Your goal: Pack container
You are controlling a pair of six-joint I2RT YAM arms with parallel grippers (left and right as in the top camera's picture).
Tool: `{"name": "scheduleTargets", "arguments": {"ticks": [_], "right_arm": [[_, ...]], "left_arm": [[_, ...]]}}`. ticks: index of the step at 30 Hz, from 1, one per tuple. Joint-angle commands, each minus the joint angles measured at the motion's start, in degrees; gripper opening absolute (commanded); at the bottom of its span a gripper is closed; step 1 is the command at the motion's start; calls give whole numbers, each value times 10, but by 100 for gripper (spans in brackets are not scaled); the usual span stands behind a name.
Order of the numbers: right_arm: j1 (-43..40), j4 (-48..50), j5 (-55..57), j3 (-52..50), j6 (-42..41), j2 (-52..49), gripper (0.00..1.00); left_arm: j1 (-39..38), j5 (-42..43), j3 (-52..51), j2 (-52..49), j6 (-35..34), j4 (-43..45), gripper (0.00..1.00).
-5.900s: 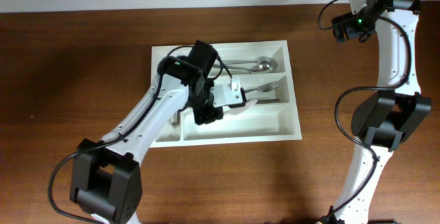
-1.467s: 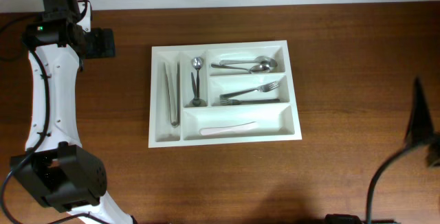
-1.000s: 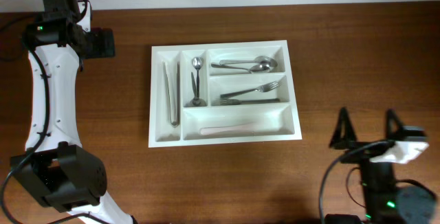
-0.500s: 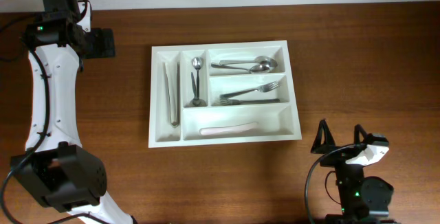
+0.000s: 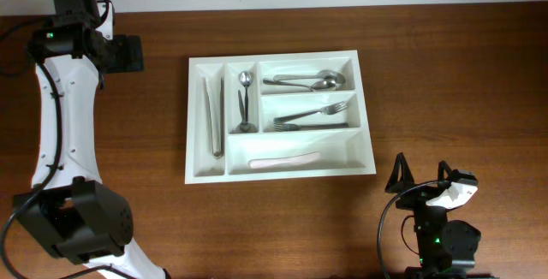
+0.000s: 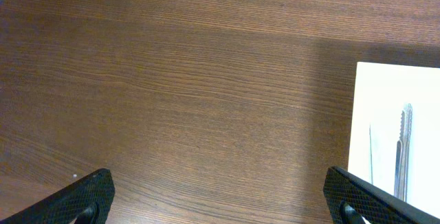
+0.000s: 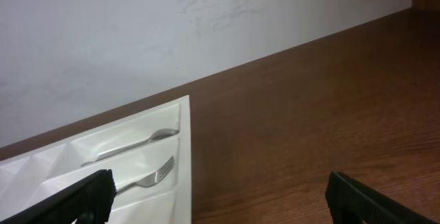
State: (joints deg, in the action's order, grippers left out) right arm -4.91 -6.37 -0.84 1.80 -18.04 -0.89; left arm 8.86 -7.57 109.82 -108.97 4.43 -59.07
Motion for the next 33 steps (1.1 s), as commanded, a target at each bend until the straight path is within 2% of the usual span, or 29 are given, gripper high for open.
{"name": "scheduleTargets", "arguments": {"ticks": [1,30,33], "right_arm": [[3,2,15,-6,-5,7,99],[3,2,16,-6,-5,7,99],[3,2,16,-6,-5,7,99]], "left_arm": [[2,-2,5,0,-8,0,99],[2,-2,5,0,-8,0,99],[1,-2,5,26,-7,-1,99]]}}
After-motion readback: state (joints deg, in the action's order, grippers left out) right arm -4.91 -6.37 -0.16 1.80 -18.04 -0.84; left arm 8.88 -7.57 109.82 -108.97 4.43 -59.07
